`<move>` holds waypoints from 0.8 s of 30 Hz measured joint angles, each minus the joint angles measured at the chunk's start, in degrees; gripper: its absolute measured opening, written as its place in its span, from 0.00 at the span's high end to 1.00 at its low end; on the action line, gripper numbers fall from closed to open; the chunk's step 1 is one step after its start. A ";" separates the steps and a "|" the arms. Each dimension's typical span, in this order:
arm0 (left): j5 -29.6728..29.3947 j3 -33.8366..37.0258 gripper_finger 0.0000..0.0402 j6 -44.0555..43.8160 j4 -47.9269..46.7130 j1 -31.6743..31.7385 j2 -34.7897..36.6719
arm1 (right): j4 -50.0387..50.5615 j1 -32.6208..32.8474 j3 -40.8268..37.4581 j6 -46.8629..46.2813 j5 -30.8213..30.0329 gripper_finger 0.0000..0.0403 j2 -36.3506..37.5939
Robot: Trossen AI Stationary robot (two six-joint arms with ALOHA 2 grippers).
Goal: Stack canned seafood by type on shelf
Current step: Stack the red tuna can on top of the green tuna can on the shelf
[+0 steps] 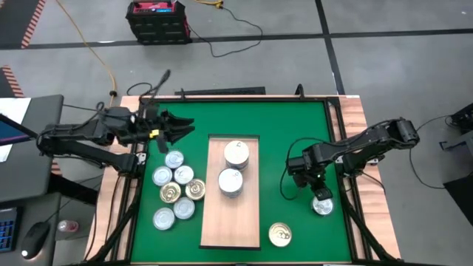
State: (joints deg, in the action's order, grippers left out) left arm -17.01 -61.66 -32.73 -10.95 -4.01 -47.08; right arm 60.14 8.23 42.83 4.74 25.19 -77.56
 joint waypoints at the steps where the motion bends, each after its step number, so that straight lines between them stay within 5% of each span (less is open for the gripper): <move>1: -0.01 -0.01 0.50 0.00 -0.10 0.00 0.60 | -0.01 0.09 0.00 -0.04 -0.43 0.59 -0.03; 11: -0.42 -0.01 0.50 0.99 -1.38 0.00 3.95 | 0.19 -1.23 3.80 -8.80 2.74 0.54 1.03; 24: -0.50 -0.01 0.50 -0.65 -14.69 -0.02 6.57 | -0.18 13.57 13.69 -20.91 -5.56 0.57 2.36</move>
State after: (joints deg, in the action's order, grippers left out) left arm -17.51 -61.67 -33.39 -25.65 -4.03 -40.52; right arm 59.96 21.80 56.52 -16.16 19.62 -75.20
